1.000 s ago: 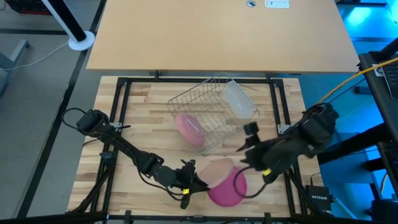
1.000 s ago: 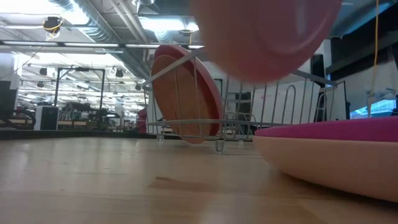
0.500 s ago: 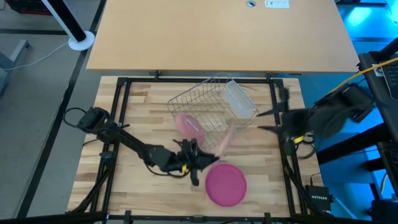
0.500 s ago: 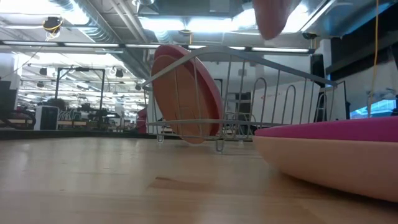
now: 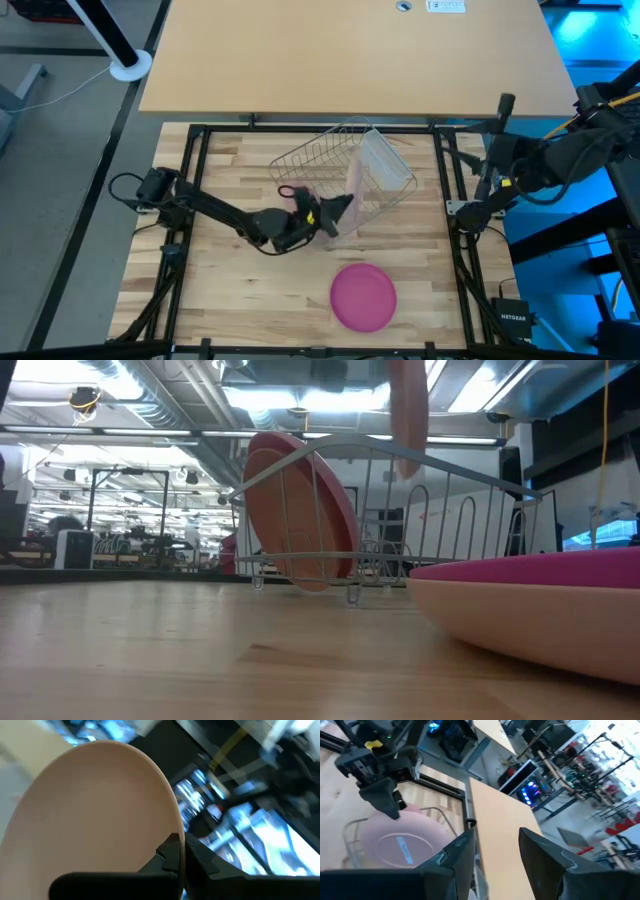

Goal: Sort dishes
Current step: Put the light brown plate into the dish rack

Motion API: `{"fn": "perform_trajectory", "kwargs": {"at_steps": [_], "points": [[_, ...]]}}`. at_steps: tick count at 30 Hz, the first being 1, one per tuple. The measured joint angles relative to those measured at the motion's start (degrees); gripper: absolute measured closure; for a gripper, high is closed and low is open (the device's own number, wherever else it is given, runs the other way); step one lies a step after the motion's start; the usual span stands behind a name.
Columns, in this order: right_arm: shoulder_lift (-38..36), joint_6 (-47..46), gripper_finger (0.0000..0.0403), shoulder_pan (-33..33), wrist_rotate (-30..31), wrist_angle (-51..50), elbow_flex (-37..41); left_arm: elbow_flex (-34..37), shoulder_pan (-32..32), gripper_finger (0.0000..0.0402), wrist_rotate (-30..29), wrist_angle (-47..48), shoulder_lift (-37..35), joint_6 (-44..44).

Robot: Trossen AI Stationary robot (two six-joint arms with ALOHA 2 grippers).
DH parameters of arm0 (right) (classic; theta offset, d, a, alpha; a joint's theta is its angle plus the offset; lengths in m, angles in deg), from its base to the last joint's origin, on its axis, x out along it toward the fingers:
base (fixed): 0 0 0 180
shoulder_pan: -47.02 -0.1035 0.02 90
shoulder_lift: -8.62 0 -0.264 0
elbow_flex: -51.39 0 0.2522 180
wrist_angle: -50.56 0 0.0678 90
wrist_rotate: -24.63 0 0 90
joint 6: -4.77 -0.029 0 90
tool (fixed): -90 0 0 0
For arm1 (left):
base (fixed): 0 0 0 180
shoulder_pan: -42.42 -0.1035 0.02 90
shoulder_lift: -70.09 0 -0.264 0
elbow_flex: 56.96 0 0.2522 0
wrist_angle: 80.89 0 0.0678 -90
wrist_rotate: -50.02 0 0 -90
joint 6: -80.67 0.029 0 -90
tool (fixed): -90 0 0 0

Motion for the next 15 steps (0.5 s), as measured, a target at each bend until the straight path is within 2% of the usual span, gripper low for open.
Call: {"fn": "perform_trajectory", "kwargs": {"at_steps": [7, 15], "points": [[-4.2, -1.1, 0.0244, 0.0, 0.0, 0.1, 2.1, 0.0, 2.3, 0.0401, -16.1, -0.1, 1.2, -4.0], [-12.9, -6.8, 0.0244, 0.0, 0.2, 0.0, 16.0, 0.0, 4.6, 0.0401, -27.0, 1.6, 1.2, -5.6]]}}
